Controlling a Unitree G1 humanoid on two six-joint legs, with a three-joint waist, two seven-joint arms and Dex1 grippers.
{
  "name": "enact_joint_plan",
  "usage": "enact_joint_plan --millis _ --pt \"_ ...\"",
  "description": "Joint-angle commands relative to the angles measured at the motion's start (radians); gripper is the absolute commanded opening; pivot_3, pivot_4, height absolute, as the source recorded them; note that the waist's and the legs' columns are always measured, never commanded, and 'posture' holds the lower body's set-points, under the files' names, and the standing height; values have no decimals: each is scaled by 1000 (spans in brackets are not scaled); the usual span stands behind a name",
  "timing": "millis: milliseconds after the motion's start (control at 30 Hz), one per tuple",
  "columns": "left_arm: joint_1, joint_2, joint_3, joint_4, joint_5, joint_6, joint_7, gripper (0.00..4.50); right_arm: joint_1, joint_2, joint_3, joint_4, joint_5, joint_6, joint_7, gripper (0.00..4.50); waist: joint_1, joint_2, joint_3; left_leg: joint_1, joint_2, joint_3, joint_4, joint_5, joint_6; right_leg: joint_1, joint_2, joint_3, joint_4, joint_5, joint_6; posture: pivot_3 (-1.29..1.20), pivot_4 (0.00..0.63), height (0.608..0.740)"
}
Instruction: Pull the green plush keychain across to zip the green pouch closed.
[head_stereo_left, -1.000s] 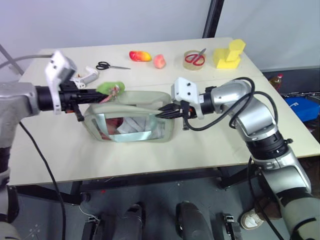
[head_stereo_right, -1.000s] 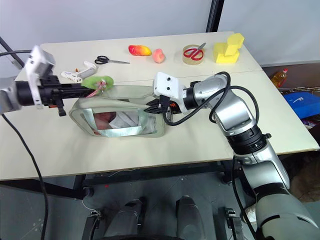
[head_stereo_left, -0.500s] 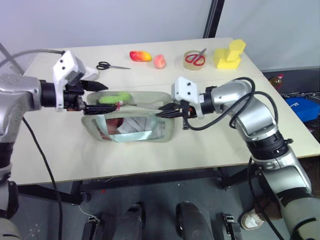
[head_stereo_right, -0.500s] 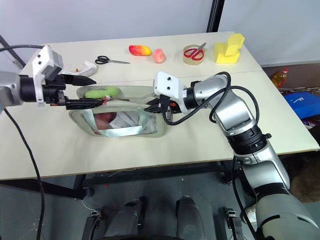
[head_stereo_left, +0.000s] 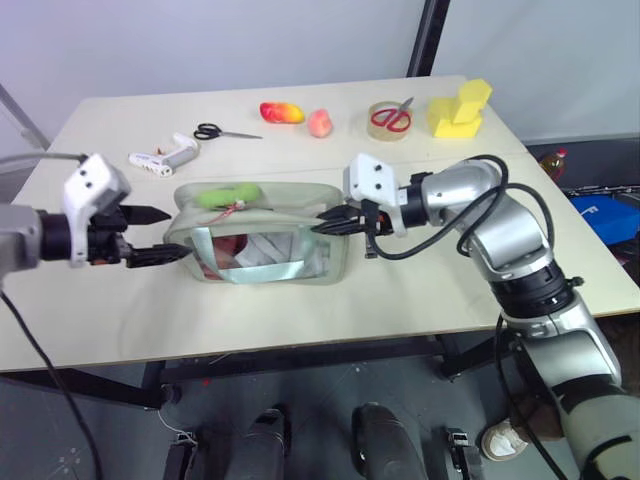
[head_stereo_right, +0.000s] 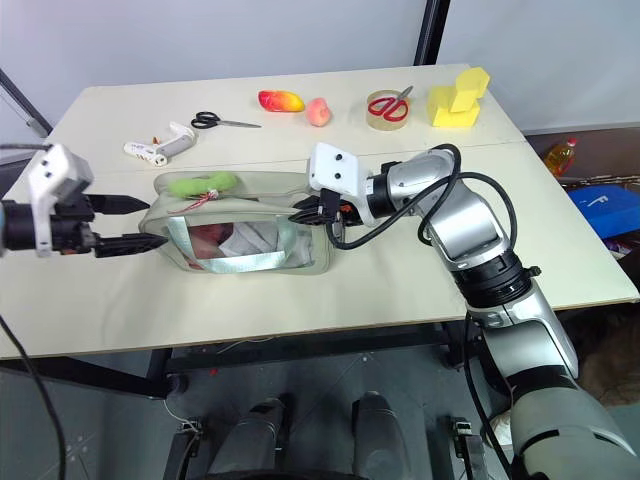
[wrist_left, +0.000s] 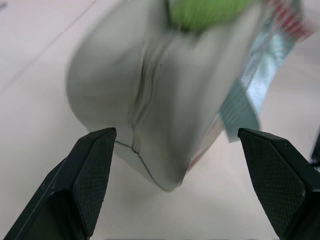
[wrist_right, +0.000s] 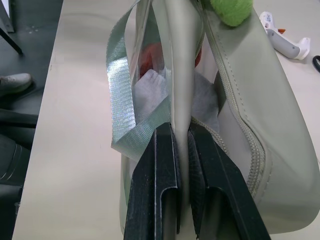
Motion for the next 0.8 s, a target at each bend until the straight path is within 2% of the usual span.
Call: enact_joint_plan --millis 33,67,100,133,333,367,400,500,633,700,800 --pt "-29 -17 12 -11 27 -46 48 4161 -21 12 15 -7 -2 -7 12 0 0 0 0 0 0 0 0 0 0 0 0 0 0 0 0 0 150 740" --pt "-31 -26 10 -11 28 -50 53 4161 -22 13 16 -8 -2 -6 13 0 0 0 0 0 0 0 0 0 0 0 0 0 0 0 0 0 150 740" --pt "-35 -34 13 -14 22 -46 58 3640 -22 13 15 -9 -2 -5 14 0 0 0 0 0 0 0 0 0 0 0 0 0 0 0 0 0 150 740" --pt "-38 -35 18 -18 14 -41 56 3390 -22 13 15 -9 -3 -4 15 0 -1 0 0 0 0 0 0 0 0 0 0 0 0 0 0 0 150 740" --pt "-51 -26 24 -23 -4 -29 41 351 -27 12 12 -3 -8 0 13 0 1 0 0 0 0 0 0 0 0 0 0 0 0 0 0 0 150 740" --pt "-50 -26 22 -27 -6 -26 39 58 -28 12 11 -3 -8 2 12 0 1 0 0 0 0 0 0 0 0 0 0 0 0 0 0 0 150 740" --pt "-47 -24 14 -29 -1 -28 39 58 -31 12 7 -2 -6 9 11 0 1 0 0 0 0 0 0 0 0 0 0 0 0 0 0 0 150 740" --pt "-23 -17 -10 -36 27 -62 28 0 -47 -13 -15 -4 23 56 42 1149 1 0 0 0 0 0 0 0 0 0 0 0 0 0 0 0 150 740" --pt "-11 -15 -8 -39 37 -76 19 0 -124 -71 -36 43 18 40 103 3287 4 0 0 0 -1 0 0 0 0 0 -1 0 0 0 0 0 150 740" --pt "-9 -16 -6 -38 39 -80 18 0 -187 -56 -51 71 38 57 105 4241 3 0 0 0 -1 0 0 0 0 0 -1 0 0 0 0 0 150 740" --pt "-10 -19 -8 -39 38 -78 18 0 -284 50 -90 91 99 128 46 4241 -4 1 0 0 0 0 -1 0 0 -1 -1 0 0 0 0 0 150 740"
